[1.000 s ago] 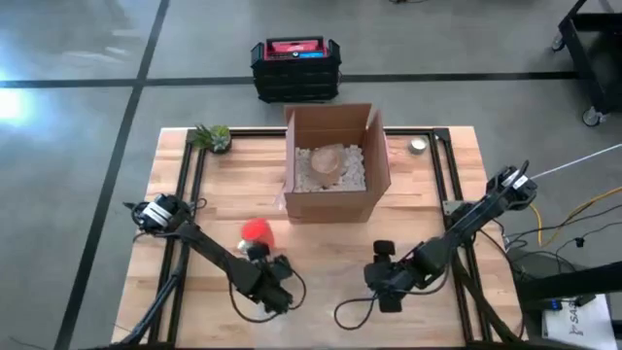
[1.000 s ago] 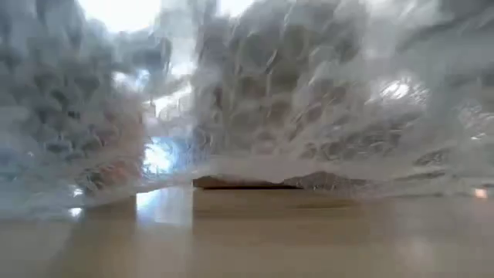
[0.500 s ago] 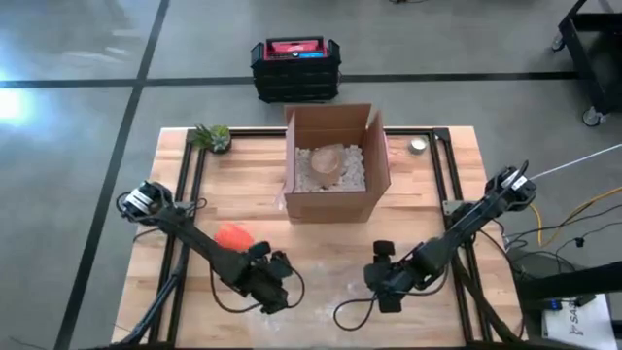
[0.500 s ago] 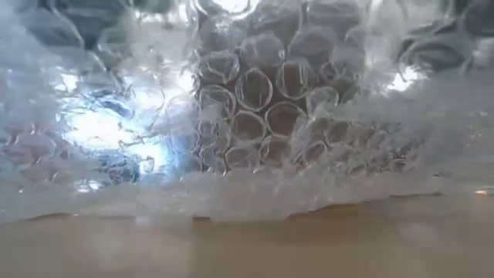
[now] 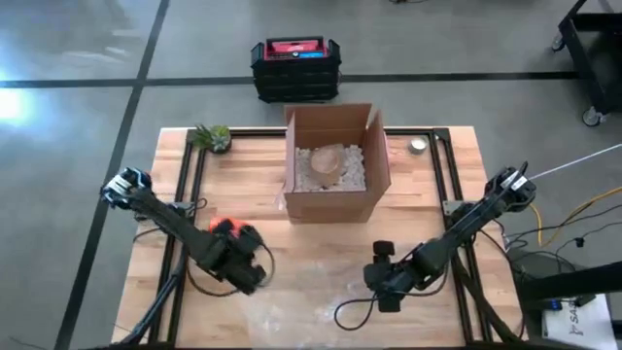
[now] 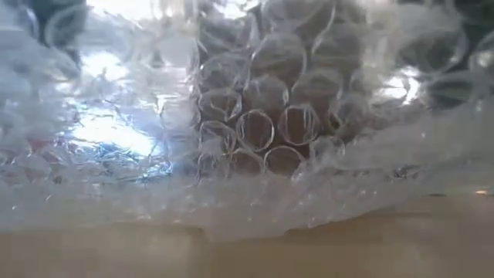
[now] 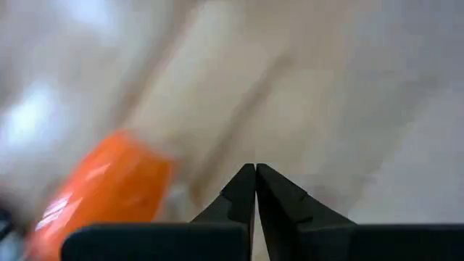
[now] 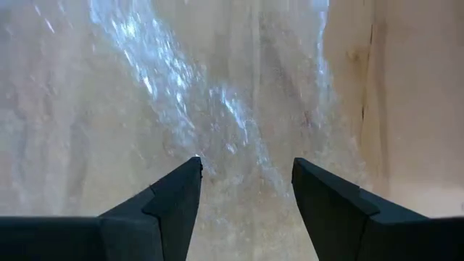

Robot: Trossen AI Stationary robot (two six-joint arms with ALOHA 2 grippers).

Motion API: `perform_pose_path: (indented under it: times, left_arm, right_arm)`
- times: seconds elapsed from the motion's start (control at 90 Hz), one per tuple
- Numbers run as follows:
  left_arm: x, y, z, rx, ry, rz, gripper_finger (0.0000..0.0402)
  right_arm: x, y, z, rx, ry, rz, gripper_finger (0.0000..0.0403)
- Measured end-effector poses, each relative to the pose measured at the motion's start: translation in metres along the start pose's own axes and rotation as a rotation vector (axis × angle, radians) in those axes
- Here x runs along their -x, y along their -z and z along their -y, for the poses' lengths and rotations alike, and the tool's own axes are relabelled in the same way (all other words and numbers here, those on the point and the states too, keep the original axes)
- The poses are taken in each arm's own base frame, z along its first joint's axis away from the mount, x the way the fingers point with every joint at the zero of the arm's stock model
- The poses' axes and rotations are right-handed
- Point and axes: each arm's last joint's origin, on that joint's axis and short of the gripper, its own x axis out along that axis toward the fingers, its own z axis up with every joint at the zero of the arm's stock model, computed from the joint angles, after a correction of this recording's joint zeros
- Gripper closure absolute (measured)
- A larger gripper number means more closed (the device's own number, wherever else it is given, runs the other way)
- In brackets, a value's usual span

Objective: Wrap mug
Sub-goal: Wrap the orange mug with bubble wrap

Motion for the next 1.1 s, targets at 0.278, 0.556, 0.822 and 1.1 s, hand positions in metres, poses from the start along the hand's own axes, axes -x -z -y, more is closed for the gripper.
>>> perform_pose_path:
  times: [0.278,0.556,0.822,1.1]
  left_arm:
    - [-0.002,0.023,-0.055,0.224,0.034,-0.122,0.039]
    - [-0.022,0.042,-0.09,0.323,0.191,-0.19,0.0281]
    - [-0.039,0.057,-0.109,0.403,0.074,-0.335,0.0214]
    - [-0.051,0.06,-0.106,0.375,0.044,-0.272,0.0204]
  right_arm:
    - [-0.008,0.003,0.0,0.001,-0.035,0.056,0.0204]
    - [-0.017,0.013,0.003,0.001,-0.047,0.075,0.0204]
    - [-0.024,0.019,0.005,-0.007,-0.067,0.107,0.0204]
    - [-0.024,0.017,0.006,0.014,-0.066,0.117,0.0204]
